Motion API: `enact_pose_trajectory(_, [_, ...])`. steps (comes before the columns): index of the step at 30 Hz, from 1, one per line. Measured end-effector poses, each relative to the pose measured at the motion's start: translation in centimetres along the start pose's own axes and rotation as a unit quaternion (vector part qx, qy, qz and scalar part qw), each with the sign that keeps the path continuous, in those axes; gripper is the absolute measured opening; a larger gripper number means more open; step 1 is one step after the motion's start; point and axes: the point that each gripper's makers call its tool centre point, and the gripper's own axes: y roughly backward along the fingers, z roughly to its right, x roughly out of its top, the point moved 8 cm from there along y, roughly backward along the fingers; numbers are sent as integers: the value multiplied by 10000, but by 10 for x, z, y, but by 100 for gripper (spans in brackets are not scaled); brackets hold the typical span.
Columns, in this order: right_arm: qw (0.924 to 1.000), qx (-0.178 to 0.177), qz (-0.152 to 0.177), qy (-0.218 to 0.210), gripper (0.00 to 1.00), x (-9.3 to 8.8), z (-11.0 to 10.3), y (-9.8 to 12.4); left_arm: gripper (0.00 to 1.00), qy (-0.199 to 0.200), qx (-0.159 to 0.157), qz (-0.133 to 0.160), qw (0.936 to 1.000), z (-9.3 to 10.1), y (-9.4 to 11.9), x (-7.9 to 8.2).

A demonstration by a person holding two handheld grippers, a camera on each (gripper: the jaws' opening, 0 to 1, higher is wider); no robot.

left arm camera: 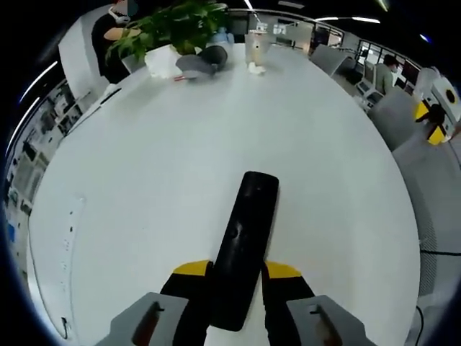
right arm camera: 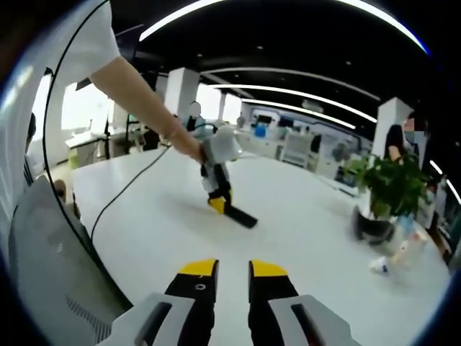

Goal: Press the specified remote control buttons in sequence, fully releasing each button before pressing the next.

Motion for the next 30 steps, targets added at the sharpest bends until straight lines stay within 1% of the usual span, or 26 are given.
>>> enact_pose_trajectory(7, [10000,-9,2,19,13,0,0,0,26,46,35,-17,10000,0,0,-1])
enact_pose_trajectory(11, [9999,4,-71,83,12,-1,-1,-1,26,86,57,1,9999,5,1,-4])
enact_pose_trajectory(24, [9999,2,-91,112,12,-1,-1,-1,24,-12,11,-71,10000,13,3,-8])
enact_pose_trajectory(30, [9999,-4,-91,137,12,-2,-1,0,24,96,134,30,9999,23,5,-13])
